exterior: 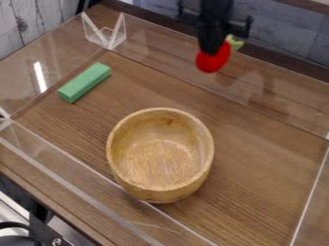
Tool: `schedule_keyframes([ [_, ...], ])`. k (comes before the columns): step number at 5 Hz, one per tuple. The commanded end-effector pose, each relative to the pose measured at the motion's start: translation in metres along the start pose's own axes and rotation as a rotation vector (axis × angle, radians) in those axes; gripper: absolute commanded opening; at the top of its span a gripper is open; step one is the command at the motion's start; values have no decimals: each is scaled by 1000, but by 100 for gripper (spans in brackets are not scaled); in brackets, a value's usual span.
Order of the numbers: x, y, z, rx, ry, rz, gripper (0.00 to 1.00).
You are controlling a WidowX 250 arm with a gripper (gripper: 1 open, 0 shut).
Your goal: Move the red fruit to the left
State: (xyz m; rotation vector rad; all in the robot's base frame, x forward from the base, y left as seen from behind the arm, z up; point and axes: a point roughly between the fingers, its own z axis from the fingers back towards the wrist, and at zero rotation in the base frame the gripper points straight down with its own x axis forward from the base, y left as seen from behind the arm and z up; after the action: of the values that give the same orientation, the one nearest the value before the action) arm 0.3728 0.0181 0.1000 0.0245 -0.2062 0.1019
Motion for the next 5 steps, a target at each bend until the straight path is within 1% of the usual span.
schedule_keyframes([
  [1, 2, 4, -1, 15, -52, 5, 0],
  [2, -1, 5, -15, 20, -49, 10, 0],
  [4, -3, -10, -25, 9, -55, -35, 0],
  [5, -3, -16, -14, 13, -60, -2, 0],
])
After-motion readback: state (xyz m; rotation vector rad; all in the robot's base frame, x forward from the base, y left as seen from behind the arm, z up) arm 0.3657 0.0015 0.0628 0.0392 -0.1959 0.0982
